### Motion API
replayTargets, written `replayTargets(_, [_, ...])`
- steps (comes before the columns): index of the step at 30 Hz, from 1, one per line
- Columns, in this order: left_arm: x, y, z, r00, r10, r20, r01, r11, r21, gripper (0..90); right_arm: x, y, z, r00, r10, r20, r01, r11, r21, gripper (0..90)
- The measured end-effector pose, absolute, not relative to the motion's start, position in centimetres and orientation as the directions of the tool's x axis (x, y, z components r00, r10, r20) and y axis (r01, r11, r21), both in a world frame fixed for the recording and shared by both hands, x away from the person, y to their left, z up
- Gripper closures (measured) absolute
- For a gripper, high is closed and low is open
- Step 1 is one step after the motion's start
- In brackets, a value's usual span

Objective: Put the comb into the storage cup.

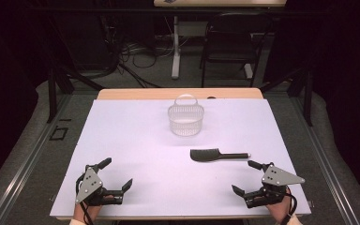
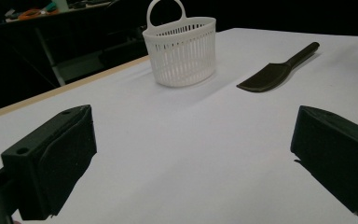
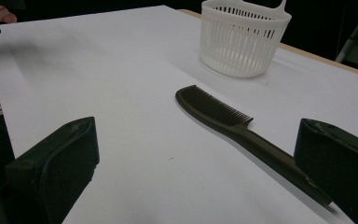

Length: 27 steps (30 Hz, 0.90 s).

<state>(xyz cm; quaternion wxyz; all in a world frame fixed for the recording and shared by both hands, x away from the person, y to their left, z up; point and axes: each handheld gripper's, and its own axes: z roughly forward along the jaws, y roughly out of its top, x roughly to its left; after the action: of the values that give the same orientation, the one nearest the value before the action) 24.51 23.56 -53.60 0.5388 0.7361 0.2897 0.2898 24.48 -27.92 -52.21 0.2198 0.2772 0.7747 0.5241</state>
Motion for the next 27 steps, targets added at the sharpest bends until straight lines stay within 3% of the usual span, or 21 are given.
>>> replayTargets(27, [24.5,23.6,-53.6,0.662,0.74,0.116,0.118,-0.256,0.959,0.3,26.0,-26.6,-52.6,-0.808,0.589,-0.031,0.227,0.358,0.906,0.0])
